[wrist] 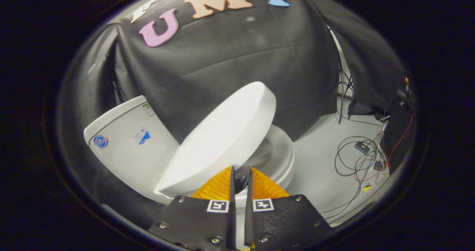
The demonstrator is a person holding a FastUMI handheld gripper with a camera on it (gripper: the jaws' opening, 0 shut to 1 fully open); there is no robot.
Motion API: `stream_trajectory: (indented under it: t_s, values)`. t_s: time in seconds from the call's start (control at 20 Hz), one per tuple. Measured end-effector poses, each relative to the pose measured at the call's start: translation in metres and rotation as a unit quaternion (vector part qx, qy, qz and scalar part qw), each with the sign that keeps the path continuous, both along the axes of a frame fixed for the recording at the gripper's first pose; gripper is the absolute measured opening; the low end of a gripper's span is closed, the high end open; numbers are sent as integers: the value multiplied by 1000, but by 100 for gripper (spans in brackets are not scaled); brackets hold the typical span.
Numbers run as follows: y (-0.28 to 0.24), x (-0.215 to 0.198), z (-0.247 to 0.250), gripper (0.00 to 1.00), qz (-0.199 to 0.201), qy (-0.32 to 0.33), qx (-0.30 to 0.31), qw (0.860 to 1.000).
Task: Open the toilet lid.
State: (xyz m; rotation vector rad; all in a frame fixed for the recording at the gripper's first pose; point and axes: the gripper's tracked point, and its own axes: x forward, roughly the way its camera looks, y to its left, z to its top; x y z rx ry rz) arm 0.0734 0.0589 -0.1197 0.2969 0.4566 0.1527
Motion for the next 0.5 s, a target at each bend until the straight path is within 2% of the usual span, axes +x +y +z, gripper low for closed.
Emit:
stream_trajectory:
  t_s: [0.2, 0.5]
  values:
    - [10, 0, 23, 9, 6, -32, -53, 998]
    - [28, -2, 53, 9, 1, -57, -70, 996]
